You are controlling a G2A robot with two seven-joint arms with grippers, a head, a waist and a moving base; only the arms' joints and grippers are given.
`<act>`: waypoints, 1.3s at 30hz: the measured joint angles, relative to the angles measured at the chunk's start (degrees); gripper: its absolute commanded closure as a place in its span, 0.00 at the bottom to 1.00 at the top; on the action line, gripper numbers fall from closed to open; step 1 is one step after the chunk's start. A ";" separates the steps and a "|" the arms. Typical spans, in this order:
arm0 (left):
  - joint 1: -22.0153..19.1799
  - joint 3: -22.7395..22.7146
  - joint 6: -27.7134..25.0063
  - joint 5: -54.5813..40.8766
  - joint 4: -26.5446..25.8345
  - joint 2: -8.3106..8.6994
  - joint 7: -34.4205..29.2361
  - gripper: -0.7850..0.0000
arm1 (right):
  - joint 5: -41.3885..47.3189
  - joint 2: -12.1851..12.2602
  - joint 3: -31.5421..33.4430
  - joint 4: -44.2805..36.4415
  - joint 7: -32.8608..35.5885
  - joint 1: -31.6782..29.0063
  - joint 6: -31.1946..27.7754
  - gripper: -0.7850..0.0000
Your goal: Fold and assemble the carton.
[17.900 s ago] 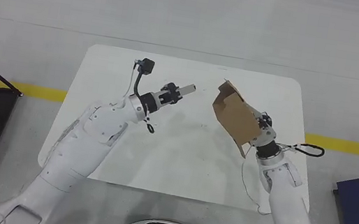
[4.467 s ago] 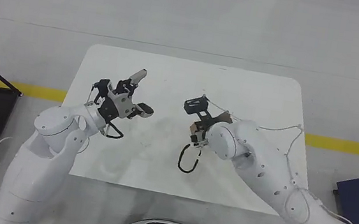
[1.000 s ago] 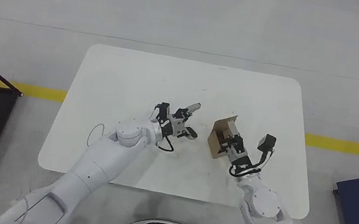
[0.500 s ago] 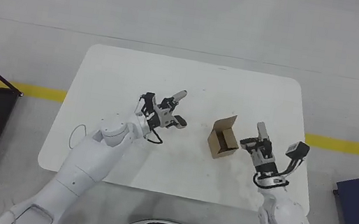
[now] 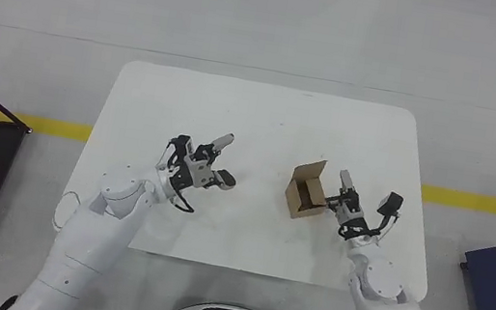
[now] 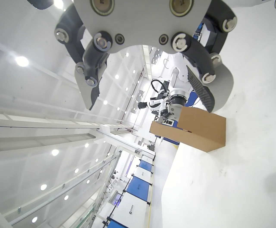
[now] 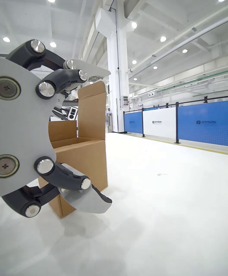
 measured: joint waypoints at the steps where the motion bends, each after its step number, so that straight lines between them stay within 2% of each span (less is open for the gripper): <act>1: 0.74 -0.77 0.35 0.27 -0.67 0.21 -0.29 0.00 | -0.01 -0.09 -0.58 -0.68 0.28 -0.14 0.24 0.00; 5: 3.28 -3.34 1.56 2.60 -3.07 1.03 -1.27 0.00 | -0.33 -0.48 -3.11 -3.79 0.76 -0.57 1.35 0.00; 7: 3.99 -3.87 2.32 6.64 -4.09 1.60 -2.39 0.00 | -1.81 -0.58 -3.98 -4.61 0.57 -0.45 2.25 0.00; 12: 4.04 -3.52 2.41 17.04 -5.21 2.76 -6.42 0.00 | -2.84 -0.63 -3.78 -5.78 -0.35 -0.76 3.34 0.00; 16: 2.37 -1.22 1.96 19.72 -4.46 2.84 -8.06 0.00 | -3.38 -0.43 -2.49 -8.01 -0.68 -2.43 3.62 0.00; 22: -6.79 7.40 1.36 26.80 2.32 2.12 -12.11 0.00 | -4.46 -0.10 -1.27 -11.42 0.84 -5.16 3.68 0.00; 27: -14.02 15.40 1.76 28.95 9.18 0.43 -11.05 0.00 | -4.40 -0.12 -1.69 -12.27 1.77 -6.20 2.89 0.00; 33: -19.86 23.60 2.16 31.61 14.99 -1.65 -9.89 0.00 | -3.55 -0.37 -2.65 -9.58 1.93 -5.59 2.14 0.00; 39: -23.88 27.43 2.62 31.19 19.67 -3.26 -8.70 0.00 | -2.76 -0.56 -3.06 -7.97 2.06 -4.70 1.58 0.00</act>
